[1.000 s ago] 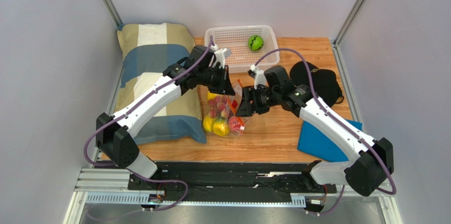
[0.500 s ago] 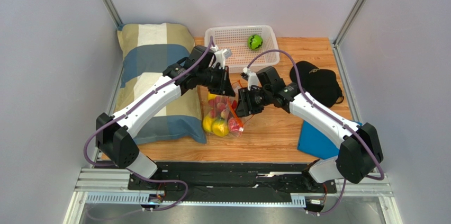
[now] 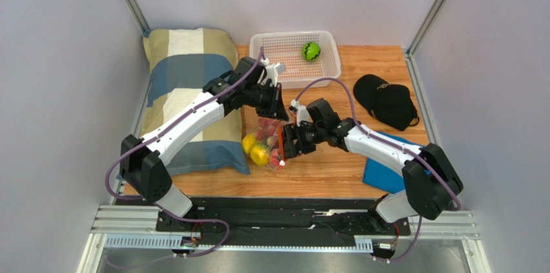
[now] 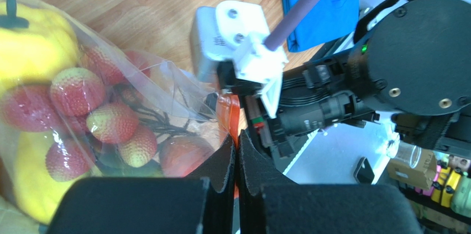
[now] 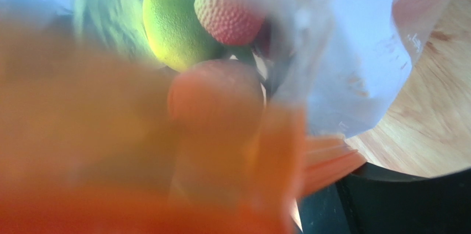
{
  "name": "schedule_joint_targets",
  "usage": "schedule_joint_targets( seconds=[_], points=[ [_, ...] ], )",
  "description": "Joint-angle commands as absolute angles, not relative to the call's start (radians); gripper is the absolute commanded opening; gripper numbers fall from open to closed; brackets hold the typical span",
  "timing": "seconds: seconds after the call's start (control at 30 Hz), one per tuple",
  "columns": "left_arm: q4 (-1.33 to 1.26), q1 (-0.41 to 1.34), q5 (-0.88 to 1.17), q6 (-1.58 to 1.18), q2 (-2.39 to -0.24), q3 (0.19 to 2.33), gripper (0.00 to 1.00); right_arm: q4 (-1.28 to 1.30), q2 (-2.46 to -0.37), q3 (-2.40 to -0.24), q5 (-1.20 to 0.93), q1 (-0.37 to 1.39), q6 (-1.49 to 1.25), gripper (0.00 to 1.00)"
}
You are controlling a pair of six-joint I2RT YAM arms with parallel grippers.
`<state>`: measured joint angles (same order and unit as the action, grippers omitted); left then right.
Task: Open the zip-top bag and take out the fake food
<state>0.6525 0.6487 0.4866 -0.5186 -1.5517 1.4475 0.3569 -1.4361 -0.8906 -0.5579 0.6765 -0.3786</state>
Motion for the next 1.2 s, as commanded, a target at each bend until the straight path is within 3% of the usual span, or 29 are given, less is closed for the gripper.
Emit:
schedule_joint_targets(
  seconds=[0.0, 0.07, 0.17, 0.2, 0.33, 0.53, 0.83, 0.93, 1.17],
  points=[
    [0.603, 0.667, 0.497, -0.538, -1.555, 1.491, 0.0, 0.196, -1.483, -0.861, -0.575, 0.695, -0.436, 0.72],
    [0.6, 0.67, 0.492, -0.546, -1.552, 1.483, 0.0, 0.144, -1.483, -0.845, -0.563, 0.695, -0.462, 0.67],
    [0.598, 0.67, 0.471, -0.554, -1.54, 1.467, 0.0, 0.112, -1.456, -0.833, -0.534, 0.695, -0.48, 0.45],
    [0.598, 0.67, 0.465, -0.554, -1.537, 1.462, 0.0, 0.124, -1.425, -0.838, -0.516, 0.693, -0.483, 0.33],
    [0.601, 0.672, 0.43, -0.564, -1.523, 1.445, 0.0, 0.262, -1.332, -0.862, -0.486, 0.692, -0.459, 0.11],
    [0.618, 0.667, 0.35, -0.565, -1.511, 1.408, 0.0, 0.471, -1.145, -0.94, -0.364, 0.683, -0.456, 0.09],
    [0.635, 0.647, 0.302, -0.566, -1.491, 1.377, 0.0, 0.48, -1.032, -1.04, -0.238, 0.618, -0.503, 0.08],
    [0.624, 0.649, 0.322, -0.572, -1.499, 1.376, 0.0, 0.425, -1.109, -1.115, -0.175, 0.562, -0.522, 0.07],
    [0.606, 0.647, 0.368, -0.542, -1.502, 1.368, 0.0, 0.376, -1.53, -1.449, 0.032, 0.41, -0.42, 0.07]
  ],
)
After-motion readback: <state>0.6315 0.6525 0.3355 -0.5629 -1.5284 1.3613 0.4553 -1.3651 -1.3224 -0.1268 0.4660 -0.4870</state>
